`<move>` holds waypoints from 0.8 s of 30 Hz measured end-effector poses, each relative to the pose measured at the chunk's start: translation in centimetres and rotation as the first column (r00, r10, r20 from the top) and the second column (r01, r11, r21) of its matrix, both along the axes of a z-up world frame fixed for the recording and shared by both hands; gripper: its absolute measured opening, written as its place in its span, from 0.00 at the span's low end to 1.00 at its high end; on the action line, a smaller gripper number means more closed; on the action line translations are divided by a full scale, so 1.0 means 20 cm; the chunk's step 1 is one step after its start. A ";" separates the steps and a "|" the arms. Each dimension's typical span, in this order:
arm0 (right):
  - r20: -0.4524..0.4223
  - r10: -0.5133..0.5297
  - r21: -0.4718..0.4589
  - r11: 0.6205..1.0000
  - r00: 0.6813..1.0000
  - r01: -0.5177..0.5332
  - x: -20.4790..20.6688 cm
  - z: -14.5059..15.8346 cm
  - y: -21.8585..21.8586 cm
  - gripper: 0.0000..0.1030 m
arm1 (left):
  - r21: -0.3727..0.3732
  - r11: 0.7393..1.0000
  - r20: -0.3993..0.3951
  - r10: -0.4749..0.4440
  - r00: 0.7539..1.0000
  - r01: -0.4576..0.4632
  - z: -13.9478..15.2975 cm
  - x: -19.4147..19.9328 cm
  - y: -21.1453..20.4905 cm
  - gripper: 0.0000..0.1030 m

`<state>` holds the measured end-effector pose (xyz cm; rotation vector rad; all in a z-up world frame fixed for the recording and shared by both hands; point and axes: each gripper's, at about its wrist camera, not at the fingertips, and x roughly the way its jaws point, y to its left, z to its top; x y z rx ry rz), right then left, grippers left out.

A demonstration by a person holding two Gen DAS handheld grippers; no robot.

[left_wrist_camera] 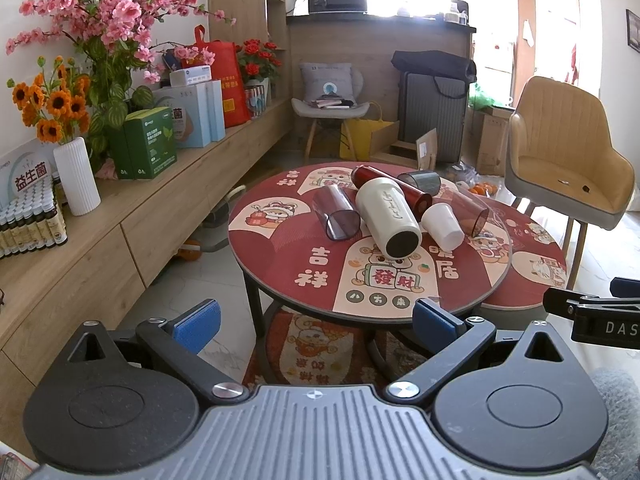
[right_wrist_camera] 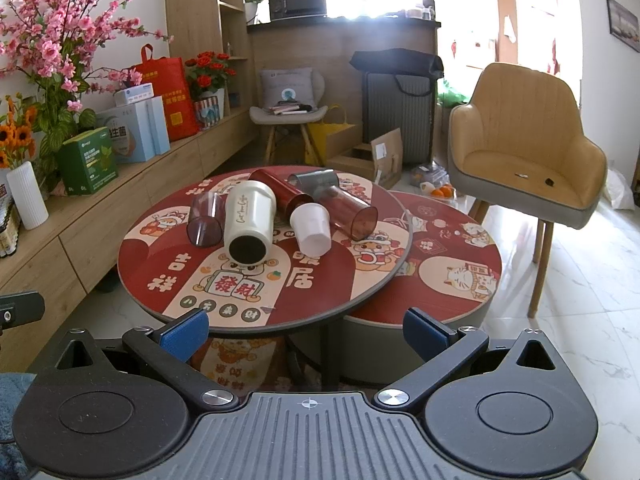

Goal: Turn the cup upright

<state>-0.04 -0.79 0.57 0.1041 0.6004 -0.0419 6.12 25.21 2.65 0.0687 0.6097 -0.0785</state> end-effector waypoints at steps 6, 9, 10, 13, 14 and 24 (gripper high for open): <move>0.000 0.001 0.000 1.000 1.000 -0.001 0.00 0.00 0.00 1.00 | 0.000 1.000 -0.001 0.000 1.000 0.000 0.00 0.00 0.00 1.00; -0.001 0.001 0.001 1.000 1.000 -0.001 0.00 0.00 0.00 1.00 | -0.001 1.000 -0.001 0.000 1.000 0.000 0.00 0.00 0.00 1.00; 0.000 0.001 0.000 1.000 1.000 -0.001 0.00 0.00 0.00 1.00 | -0.001 1.000 -0.001 0.000 1.000 0.000 0.00 0.00 0.00 1.00; 0.000 0.001 0.000 1.000 1.000 -0.001 0.00 0.00 0.00 1.00 | 0.000 1.000 -0.002 0.000 1.000 0.000 0.00 0.00 0.00 1.00; 0.000 0.001 0.000 1.000 1.000 -0.001 0.00 0.00 0.00 1.00 | -0.001 1.000 -0.002 -0.001 1.000 0.001 0.00 0.00 0.00 1.00; 0.000 0.001 0.000 1.000 1.000 -0.001 0.00 0.00 0.00 1.00 | -0.003 1.000 -0.010 0.000 1.000 0.000 -0.02 -0.01 -0.01 1.00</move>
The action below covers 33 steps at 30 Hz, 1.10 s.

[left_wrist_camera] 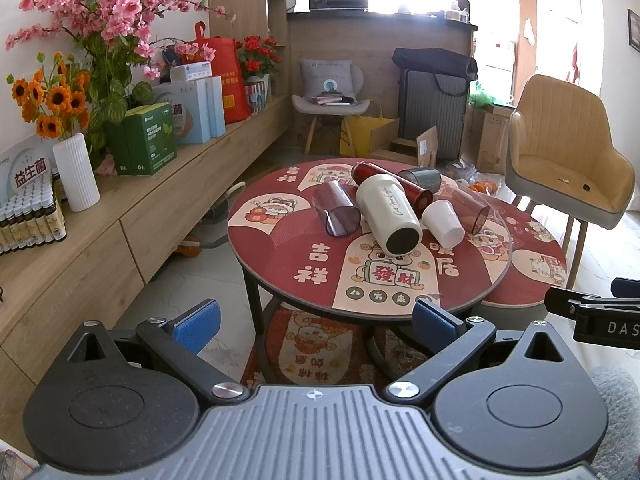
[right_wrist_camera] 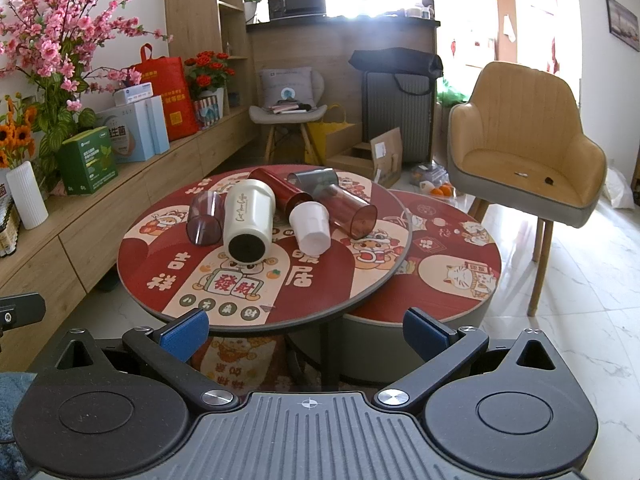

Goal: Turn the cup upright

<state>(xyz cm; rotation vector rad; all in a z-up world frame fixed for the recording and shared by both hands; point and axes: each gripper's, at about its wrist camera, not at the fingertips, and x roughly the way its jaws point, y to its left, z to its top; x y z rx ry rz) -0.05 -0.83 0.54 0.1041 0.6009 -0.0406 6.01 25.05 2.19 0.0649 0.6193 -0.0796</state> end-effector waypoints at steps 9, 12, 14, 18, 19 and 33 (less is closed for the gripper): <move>-0.007 0.013 0.011 1.000 1.000 -0.013 0.01 -0.03 0.01 1.00 | -0.017 1.000 -0.042 0.002 0.999 -0.003 -0.03 0.07 0.02 1.00; -0.022 0.013 0.016 1.000 1.000 -0.012 0.03 -0.06 0.01 1.00 | -0.016 1.000 -0.063 0.003 0.998 -0.004 -0.05 0.10 0.02 1.00; -0.035 0.012 0.018 1.000 0.999 -0.011 0.06 -0.08 0.01 1.00 | -0.018 1.000 -0.080 0.004 0.997 -0.005 -0.07 0.13 0.02 1.00; -0.063 0.012 0.028 1.000 0.998 -0.011 0.13 -0.14 0.00 1.00 | -0.015 1.000 -0.117 0.003 0.993 -0.005 -0.12 0.21 0.02 1.00; -0.069 0.014 0.029 0.999 0.998 -0.012 0.15 -0.15 -0.01 1.00 | -0.013 1.000 -0.127 0.002 0.992 -0.004 -0.13 0.24 0.02 1.00; -0.060 0.043 -0.032 0.998 0.997 -0.045 0.77 -0.34 -0.22 0.95 | 0.001 1.000 -0.100 0.002 0.995 -0.002 -0.35 0.85 -0.09 1.00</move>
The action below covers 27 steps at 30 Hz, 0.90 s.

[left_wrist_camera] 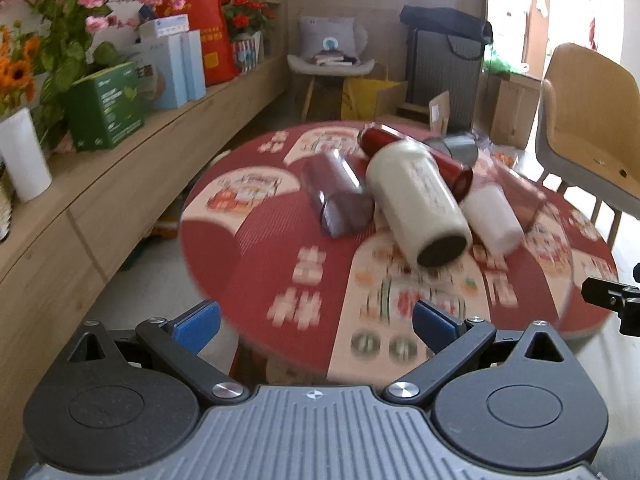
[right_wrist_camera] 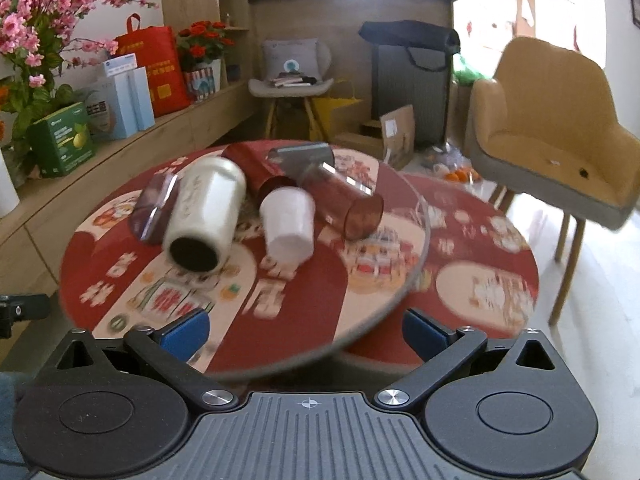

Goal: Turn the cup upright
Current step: 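Reach the right gripper to the amber cup lying on its side and grasp it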

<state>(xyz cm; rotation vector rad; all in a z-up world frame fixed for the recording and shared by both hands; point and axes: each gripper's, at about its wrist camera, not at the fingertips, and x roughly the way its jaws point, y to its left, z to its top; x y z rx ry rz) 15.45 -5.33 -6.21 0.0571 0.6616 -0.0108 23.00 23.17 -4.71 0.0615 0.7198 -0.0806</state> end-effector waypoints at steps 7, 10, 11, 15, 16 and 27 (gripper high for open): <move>0.035 -0.005 -0.109 0.994 0.999 0.009 0.44 -0.03 -0.16 0.91 | -0.044 0.999 0.047 -0.001 0.999 0.003 -0.09 0.23 -0.02 1.00; 0.015 0.017 -0.116 0.993 1.000 -0.015 0.64 -0.06 -0.23 0.83 | -0.065 0.998 0.014 0.001 1.000 0.000 -0.15 0.28 0.01 1.00; -0.001 0.031 -0.123 0.992 1.000 -0.031 0.71 -0.08 -0.24 0.77 | -0.070 0.998 0.002 0.006 1.000 -0.006 -0.16 0.29 0.03 1.00; -0.044 0.092 -0.151 0.984 0.995 -0.098 0.90 -0.12 -0.22 0.72 | -0.108 0.994 0.002 0.031 1.000 -0.031 -0.16 0.31 0.09 1.00; -0.053 0.107 -0.153 0.982 0.993 -0.114 0.94 -0.13 -0.21 0.71 | -0.119 0.992 0.000 0.034 0.999 -0.034 -0.16 0.32 0.10 1.00; -0.146 0.122 -0.114 0.984 0.982 -0.139 1.09 -0.24 -0.19 0.61 | -0.160 0.987 0.003 0.032 0.999 -0.031 -0.16 0.32 0.14 1.00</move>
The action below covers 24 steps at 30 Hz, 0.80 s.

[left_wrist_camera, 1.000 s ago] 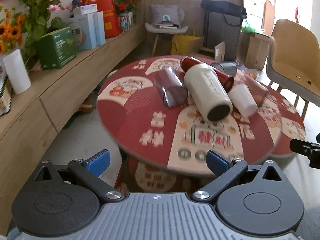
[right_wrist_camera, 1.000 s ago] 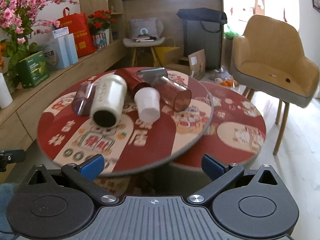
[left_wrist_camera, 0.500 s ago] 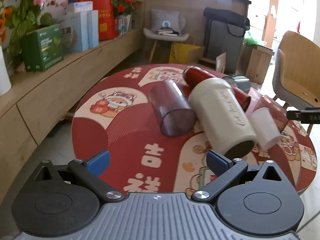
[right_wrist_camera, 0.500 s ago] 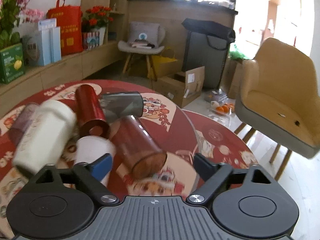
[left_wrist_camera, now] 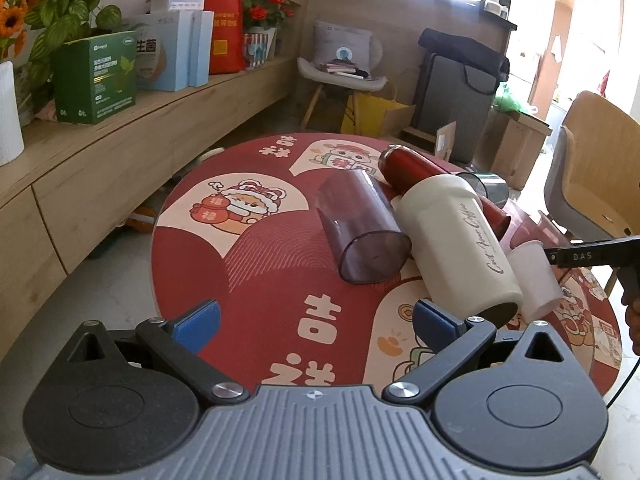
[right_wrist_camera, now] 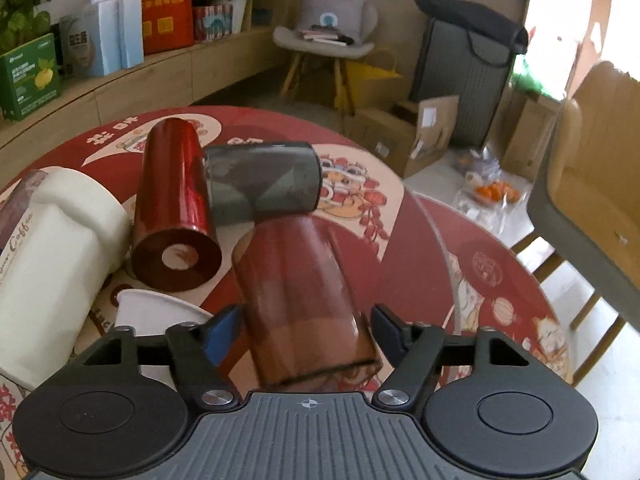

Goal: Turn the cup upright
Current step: 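Reach the right gripper to the amber cup lying on its side and grasp it, then lift the amber cup with the right gripper while the left gripper approaches it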

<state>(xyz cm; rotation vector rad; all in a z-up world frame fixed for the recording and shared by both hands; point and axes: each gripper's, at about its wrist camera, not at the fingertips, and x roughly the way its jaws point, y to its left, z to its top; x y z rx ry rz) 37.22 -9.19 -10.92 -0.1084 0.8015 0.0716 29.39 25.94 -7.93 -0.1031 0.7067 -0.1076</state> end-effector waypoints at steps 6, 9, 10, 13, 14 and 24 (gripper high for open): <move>-0.013 -0.083 0.000 0.997 0.996 0.083 -0.17 0.01 -0.05 0.59 | 0.004 1.000 -0.005 -0.021 1.000 0.021 -0.01 -0.01 -0.01 1.00; -0.018 -0.119 0.017 0.993 0.993 0.119 -0.33 0.01 -0.04 0.58 | -0.003 1.000 -0.001 -0.029 1.000 0.029 -0.01 -0.03 0.00 1.00; -0.021 -0.129 0.032 0.991 0.991 0.130 -0.38 0.02 -0.04 0.58 | -0.005 1.000 -0.002 -0.029 1.000 0.029 -0.01 -0.04 0.01 1.00; -0.034 -0.142 0.077 0.987 0.989 0.144 -0.54 0.02 0.01 0.58 | -0.010 1.000 -0.012 -0.028 1.000 0.028 -0.02 -0.04 0.03 1.00; -0.038 -0.137 0.093 0.986 0.990 0.140 -0.58 0.03 0.03 0.58 | -0.012 1.000 -0.014 -0.027 1.000 0.027 -0.02 -0.04 0.03 1.00; -0.081 -0.063 0.225 0.971 0.995 0.080 -0.81 0.08 0.33 0.58 | -0.029 0.999 -0.009 -0.040 0.999 0.040 -0.02 -0.05 0.05 1.00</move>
